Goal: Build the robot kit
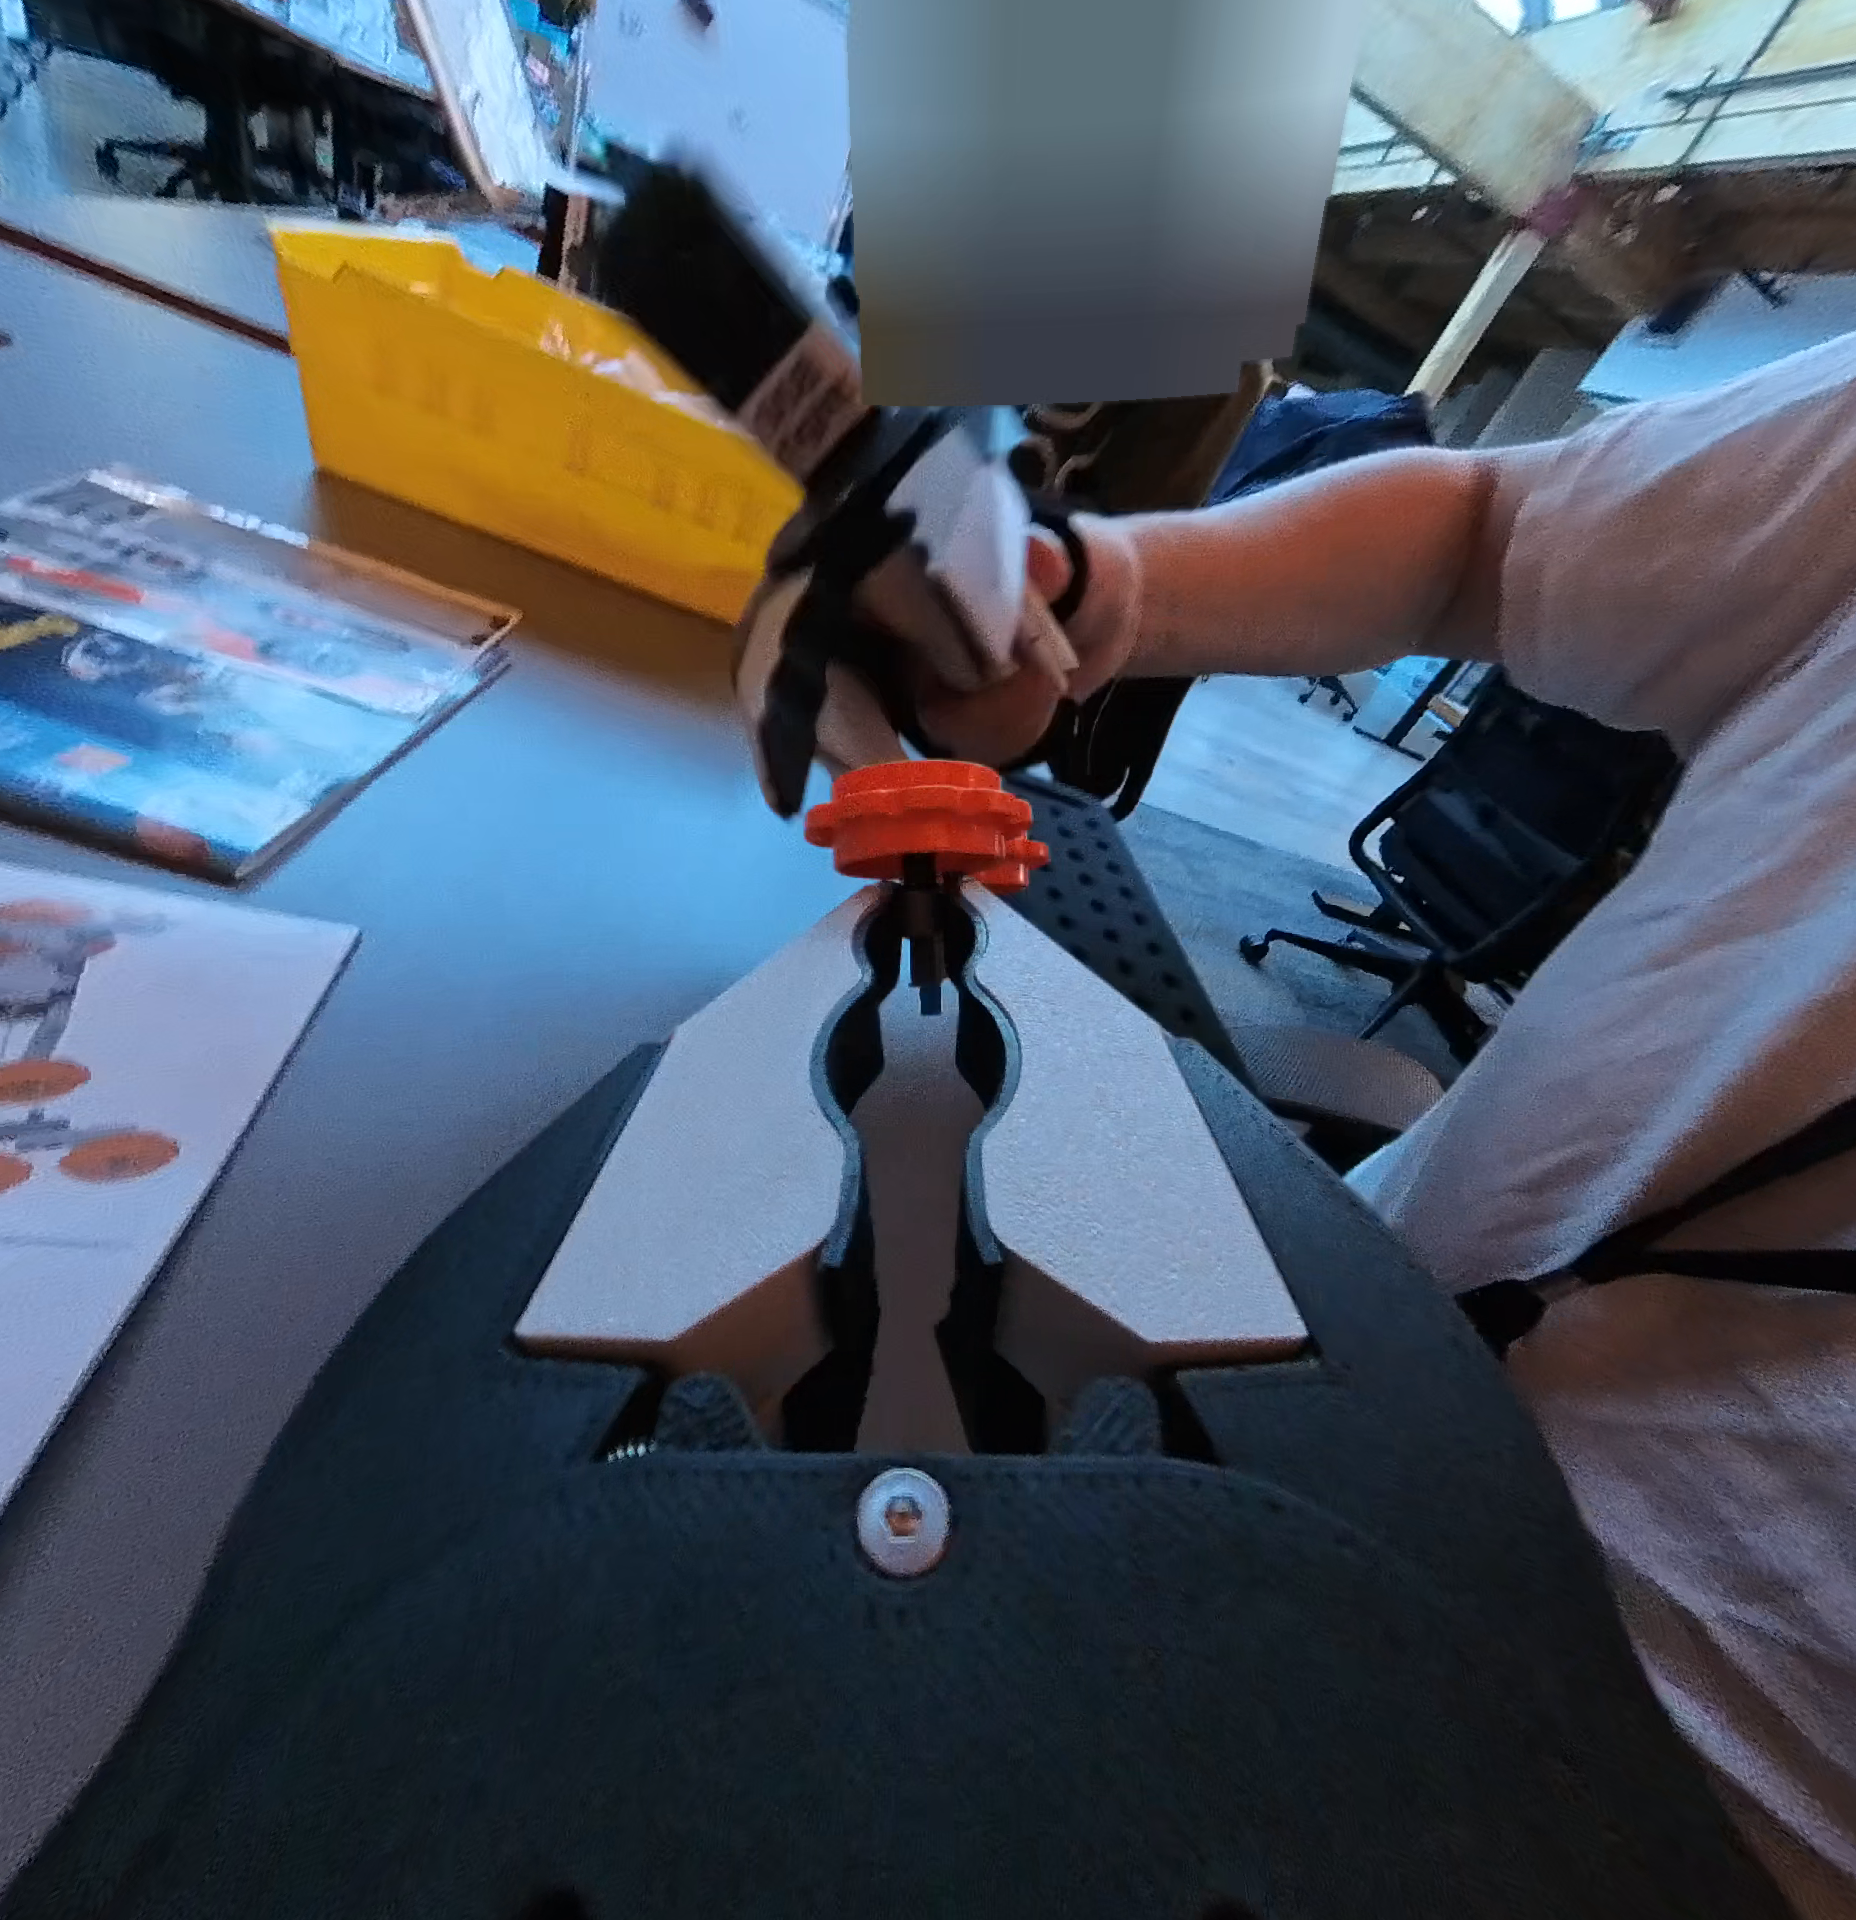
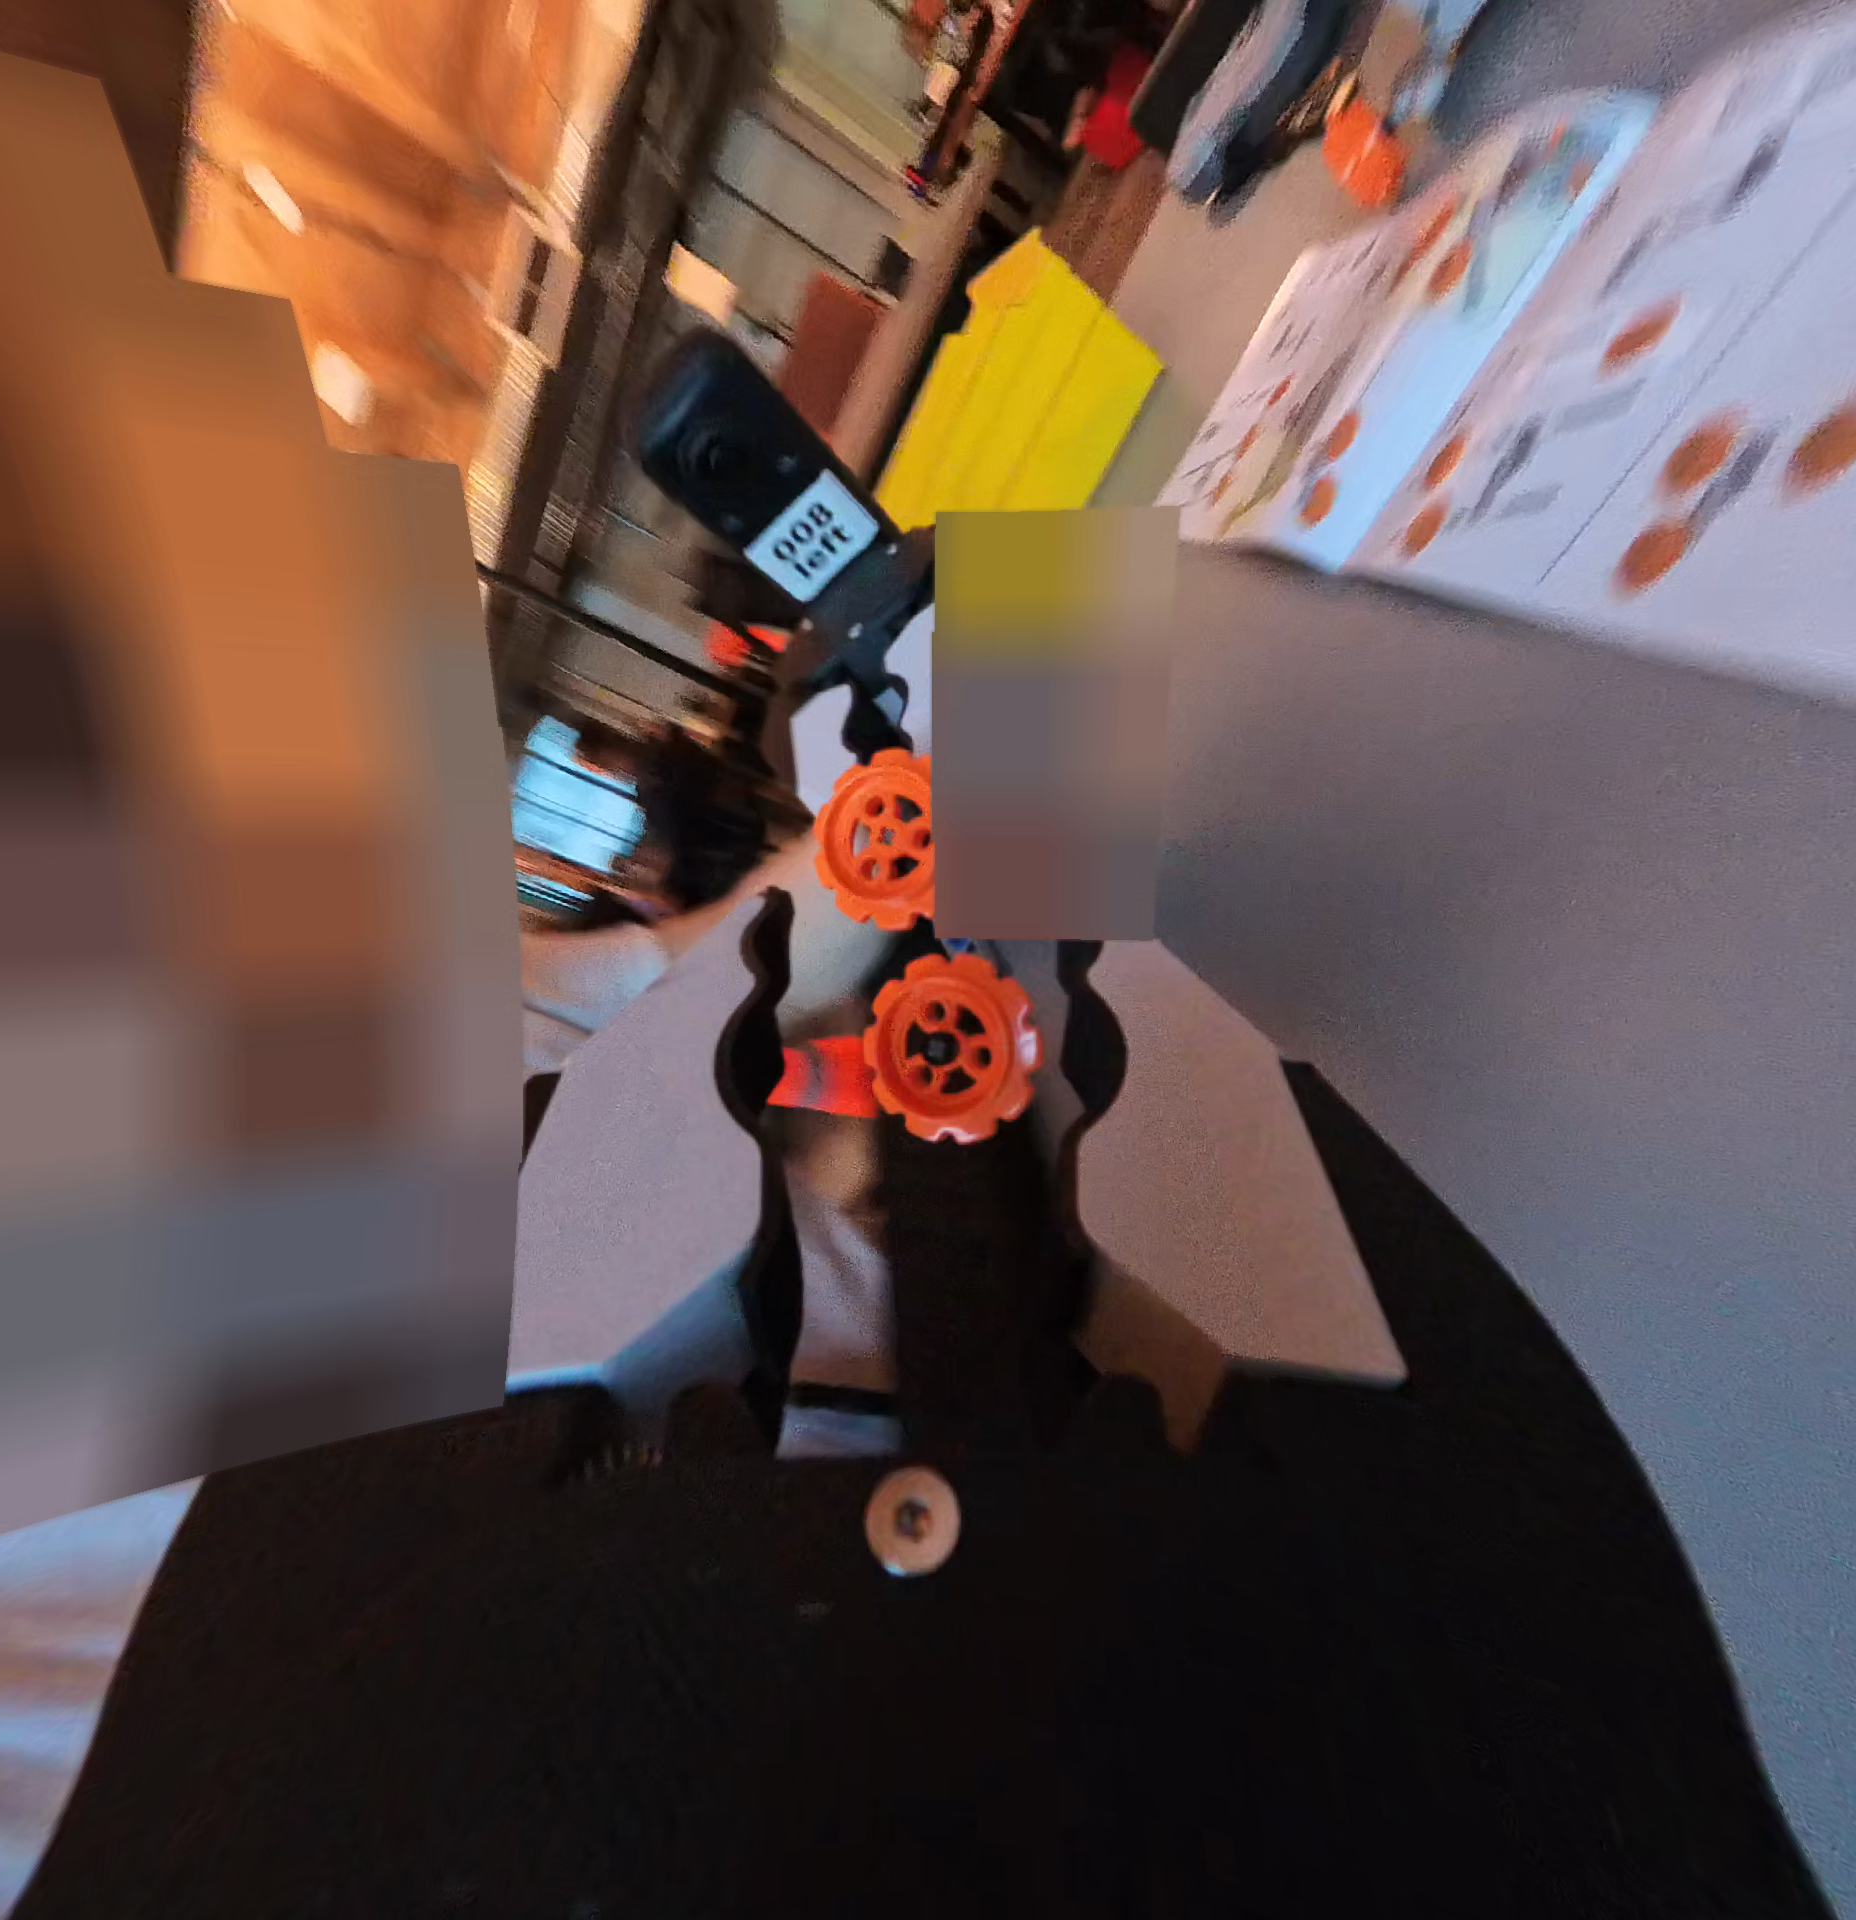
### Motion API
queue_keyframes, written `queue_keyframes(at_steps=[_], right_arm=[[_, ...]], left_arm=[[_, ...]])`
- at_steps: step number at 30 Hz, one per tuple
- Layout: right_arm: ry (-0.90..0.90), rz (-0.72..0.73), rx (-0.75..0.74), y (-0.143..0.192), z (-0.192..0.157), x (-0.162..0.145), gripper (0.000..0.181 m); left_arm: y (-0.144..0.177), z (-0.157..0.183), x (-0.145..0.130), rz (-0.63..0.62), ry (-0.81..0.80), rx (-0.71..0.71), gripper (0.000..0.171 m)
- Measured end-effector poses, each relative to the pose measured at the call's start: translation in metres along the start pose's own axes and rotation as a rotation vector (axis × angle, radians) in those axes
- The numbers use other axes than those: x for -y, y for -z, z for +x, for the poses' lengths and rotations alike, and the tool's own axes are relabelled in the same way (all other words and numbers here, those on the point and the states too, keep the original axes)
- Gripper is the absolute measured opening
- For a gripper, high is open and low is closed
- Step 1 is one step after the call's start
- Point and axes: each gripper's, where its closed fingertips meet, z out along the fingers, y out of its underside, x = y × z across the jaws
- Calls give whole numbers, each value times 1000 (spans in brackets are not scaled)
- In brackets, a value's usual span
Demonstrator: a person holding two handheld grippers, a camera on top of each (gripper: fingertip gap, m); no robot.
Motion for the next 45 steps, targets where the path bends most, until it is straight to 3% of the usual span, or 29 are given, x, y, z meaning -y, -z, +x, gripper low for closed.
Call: queue_keyframes(at_steps=[3, 6, 8, 10, 13, 15, 18, 25, 33, 38, 45], right_arm=[[358, -99, -181, -6, 4, 3, 61], [560, -265, -309, -18, 17, -8, 66], [567, -328, -314, -26, 23, -16, 62], [527, -362, -288, -31, 25, -23, 40], [533, -399, -304, -30, 33, -25, 40], [555, -447, -357, -25, 42, -27, 40], [560, -506, -406, -20, 48, -28, 40], [740, -748, -562, -15, 60, -28, 40], [898, -987, -609, -30, 74, -39, 40], [925, -1018, -607, -39, 80, -46, 40], [924, -988, -578, -39, 68, -52, 41]], left_arm=[[-7, -13, -19, -82, 30, 32, 4], [-13, -15, -30, -130, 3, 47, 4], [-14, -13, -30, -130, 0, 38, 4], [-14, -14, -32, -135, -7, 48, 4], [-13, -19, -40, -167, -25, 64, 4], [-8, -27, -55, -255, -46, 93, 5], [3, -33, -66, -337, -53, 119, 31], [9, -40, -65, -309, 28, 112, 30], [10, -47, -63, -305, -6, 173, 38], [21, -58, -78, -405, 5, 219, 40], [14, -50, -80, -416, -15, 189, 43]])
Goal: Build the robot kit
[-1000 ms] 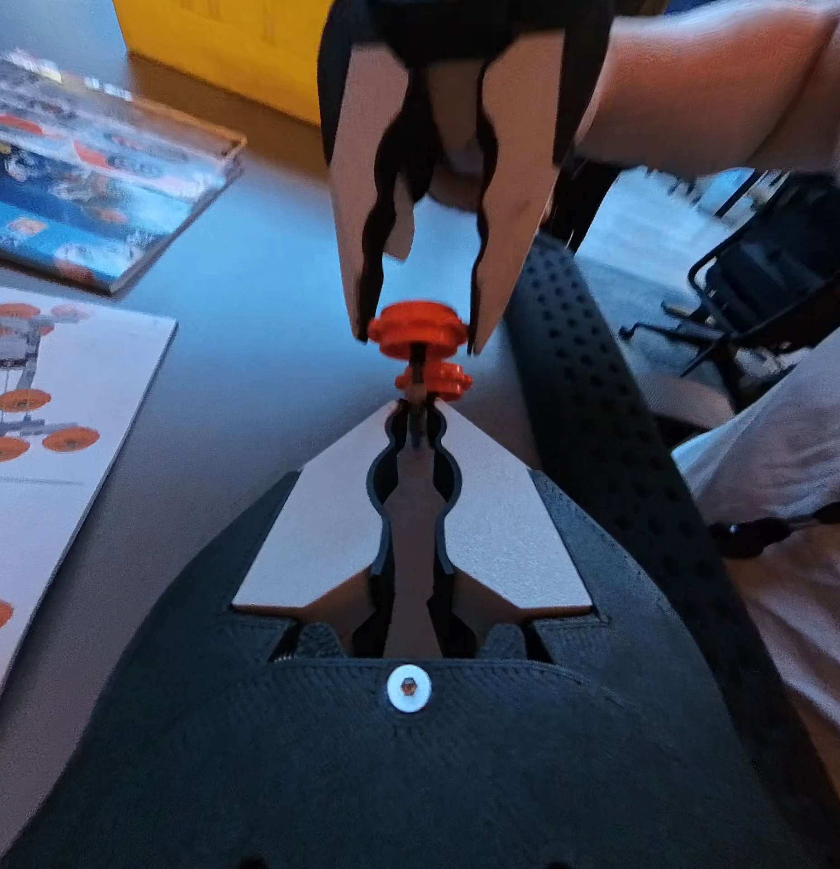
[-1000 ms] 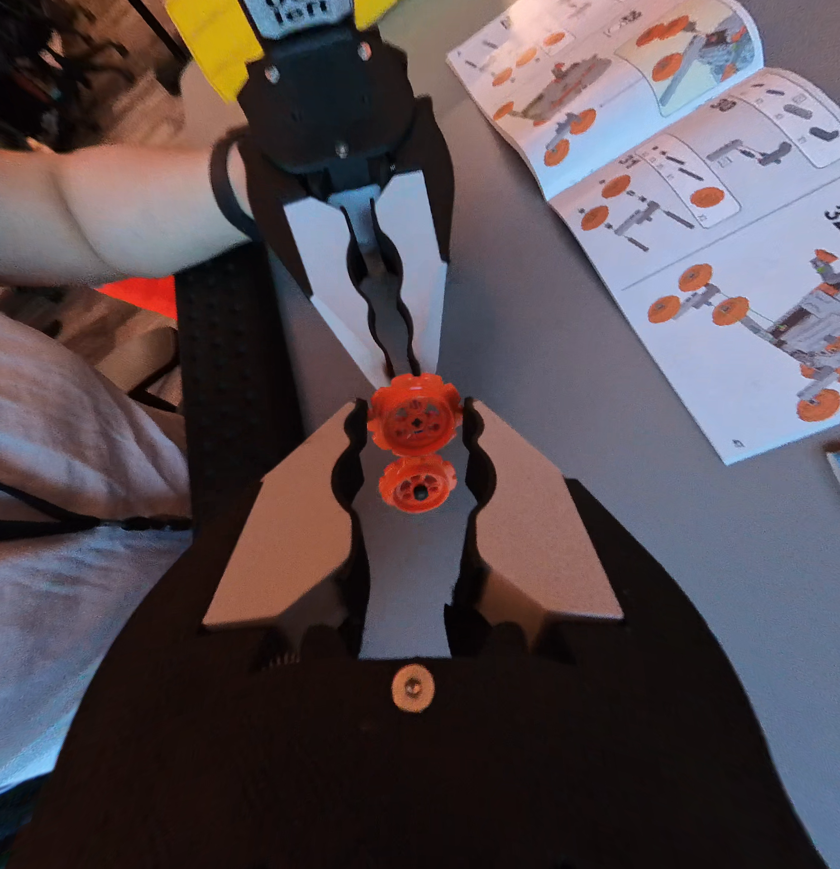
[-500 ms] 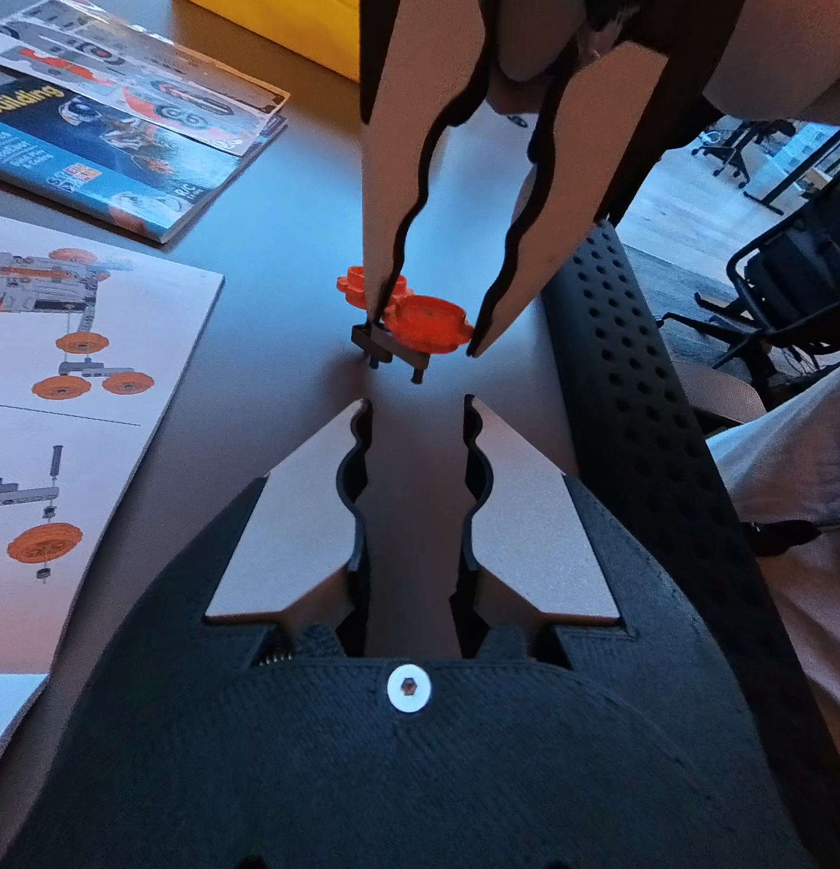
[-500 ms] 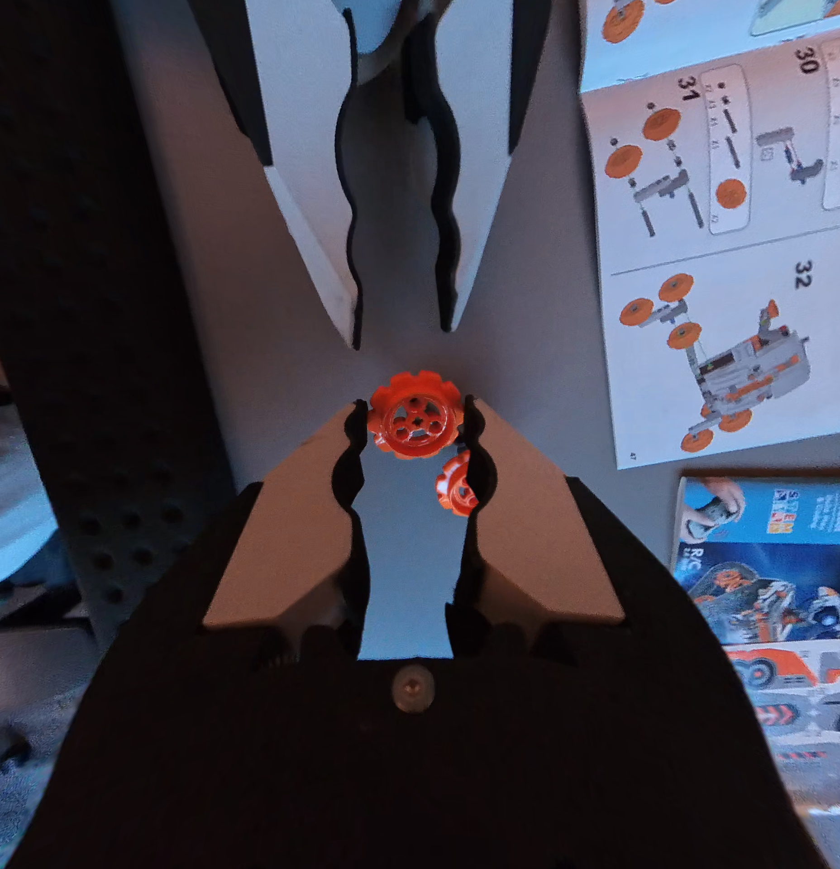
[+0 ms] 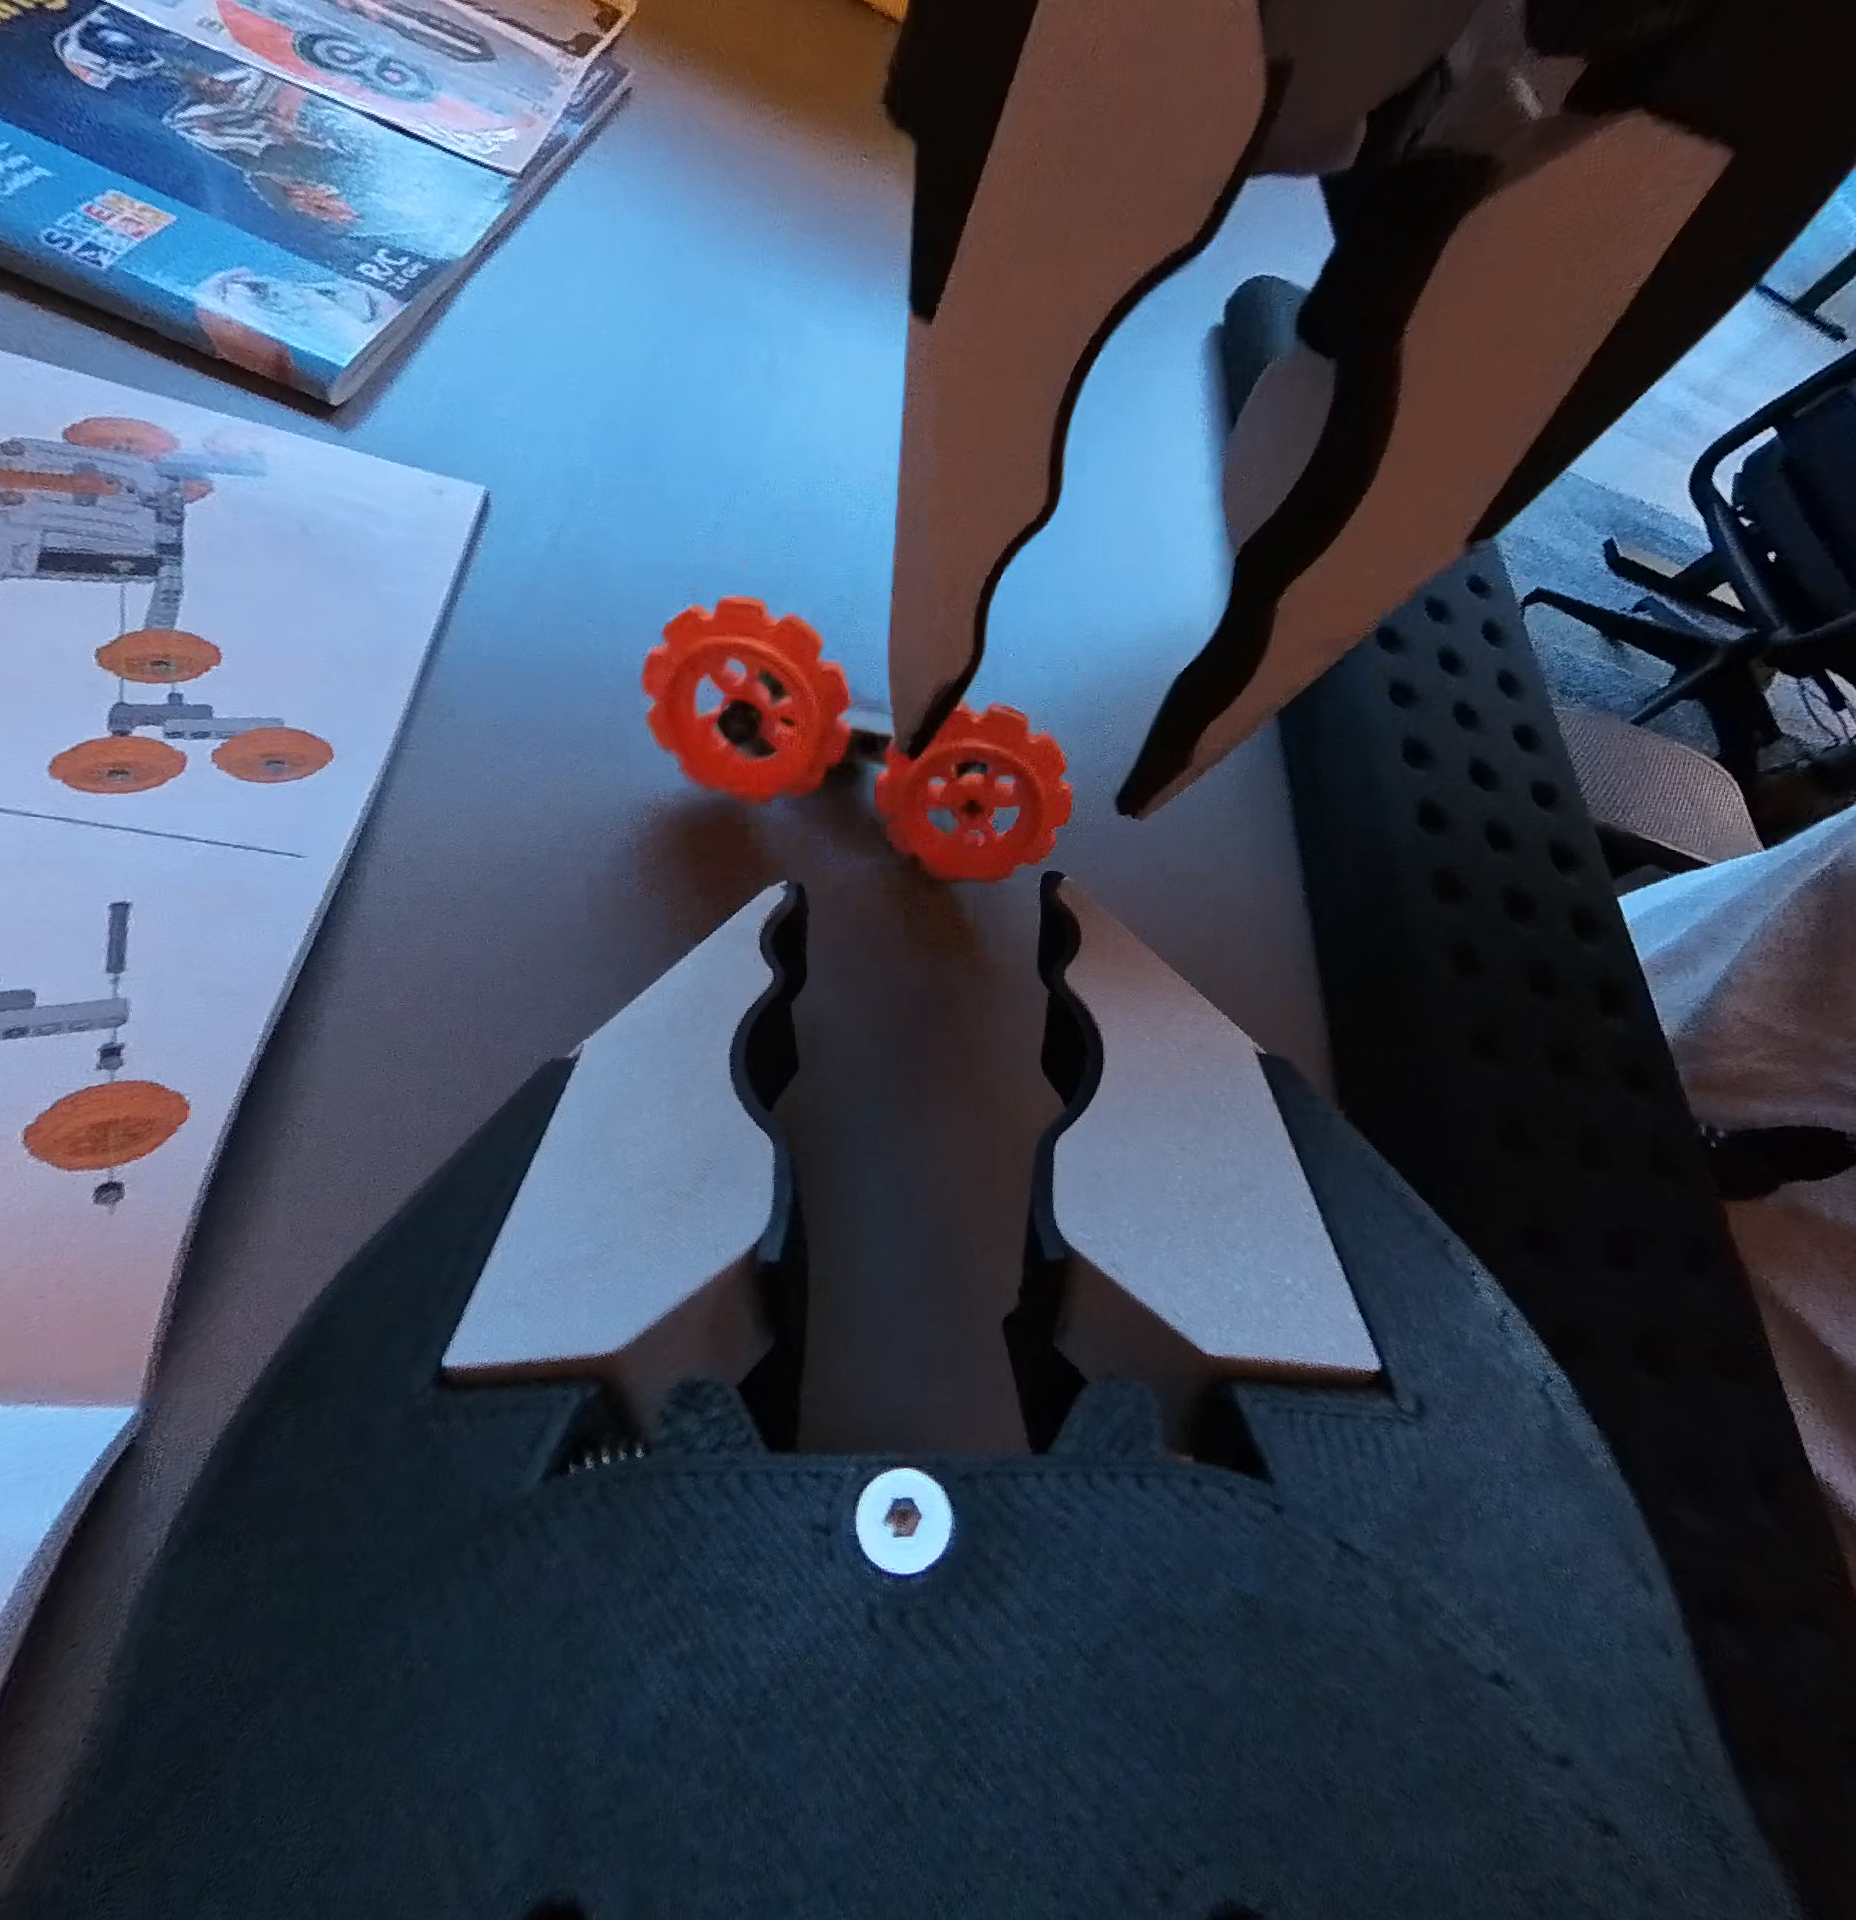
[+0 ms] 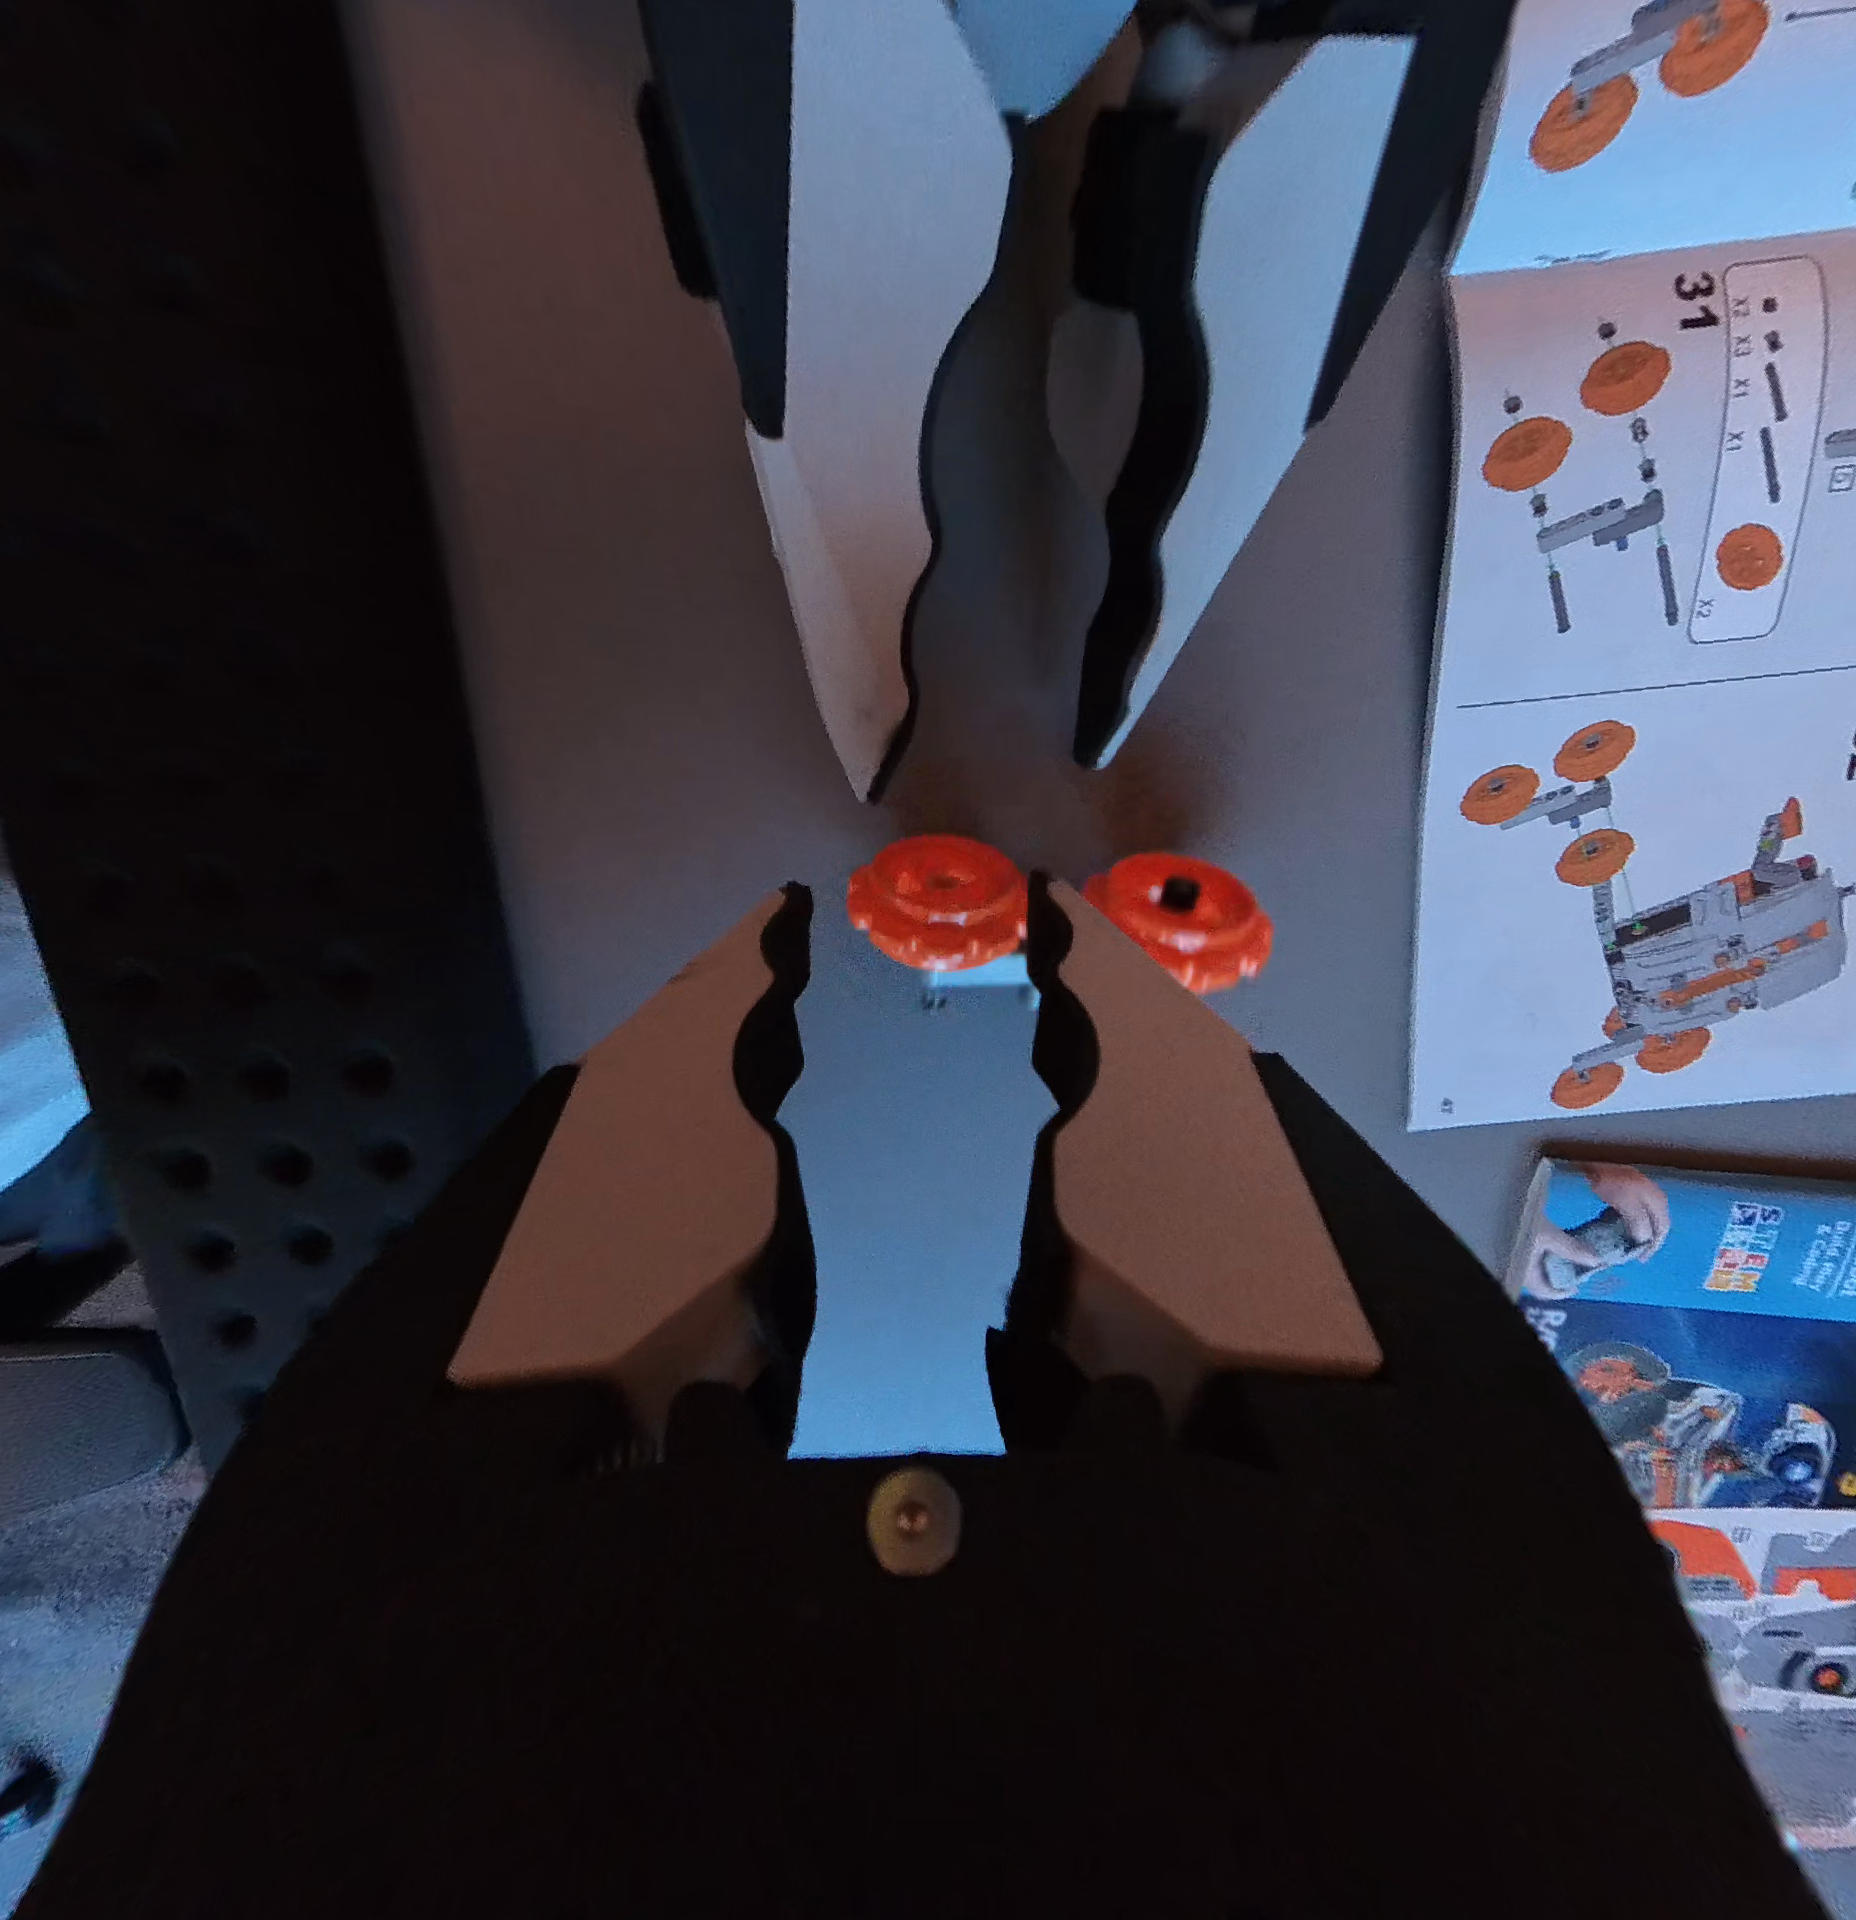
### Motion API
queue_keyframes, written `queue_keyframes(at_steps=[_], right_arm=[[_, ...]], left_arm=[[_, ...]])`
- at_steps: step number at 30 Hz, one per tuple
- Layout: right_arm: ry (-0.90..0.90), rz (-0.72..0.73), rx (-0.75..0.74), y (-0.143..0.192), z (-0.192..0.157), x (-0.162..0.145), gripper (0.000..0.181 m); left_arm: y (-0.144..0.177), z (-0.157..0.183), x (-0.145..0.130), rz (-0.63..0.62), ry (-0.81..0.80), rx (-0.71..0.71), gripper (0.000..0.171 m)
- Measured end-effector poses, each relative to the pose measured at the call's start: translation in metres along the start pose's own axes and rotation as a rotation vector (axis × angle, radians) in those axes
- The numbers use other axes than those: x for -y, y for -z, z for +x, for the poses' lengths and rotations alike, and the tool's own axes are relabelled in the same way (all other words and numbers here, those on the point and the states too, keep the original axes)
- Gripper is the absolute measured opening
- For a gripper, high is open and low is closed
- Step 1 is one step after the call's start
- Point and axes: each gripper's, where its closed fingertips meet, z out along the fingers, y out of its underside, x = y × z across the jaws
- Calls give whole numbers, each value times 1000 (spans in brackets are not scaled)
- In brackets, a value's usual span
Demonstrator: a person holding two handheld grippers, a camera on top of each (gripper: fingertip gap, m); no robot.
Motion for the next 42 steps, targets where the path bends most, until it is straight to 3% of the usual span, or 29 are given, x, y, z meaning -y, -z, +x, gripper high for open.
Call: queue_keyframes(at_steps=[6, 10, 15, 19, 23, 26, 31, 36, 42], right_arm=[[-93, 30, -30, 3, 8, -9, 32], [-428, 194, 76, 8, 6, 12, 34], [-562, 86, 3, -8, 11, -9, 32], [-692, 164, 141, -14, 4, -10, 21], [-896, 359, 308, -6, 12, -10, 15], [-1030, 488, 450, -2, 14, -14, 14], [-1071, 592, 473, 3, 20, -26, 14], [-1062, 621, 448, 1, 25, -32, 14], [-1054, 646, 487, 3, 26, -28, 14]], left_arm=[[-10, 4, -7, -57, -10, -3, 42], [-13, 1, -8, -65, -27, 43, 42], [-20, 2, -6, -71, -55, 83, 51], [-28, 3, -6, -92, -128, 148, 52], [-33, 3, -5, -103, -178, 194, 37], [-32, 3, 0, -72, -191, 214, 35], [-27, 3, 9, -9, -178, 230, 30], [-24, -2, 18, 44, -149, 242, 42], [-23, -7, 31, 51, -314, 324, 54]])
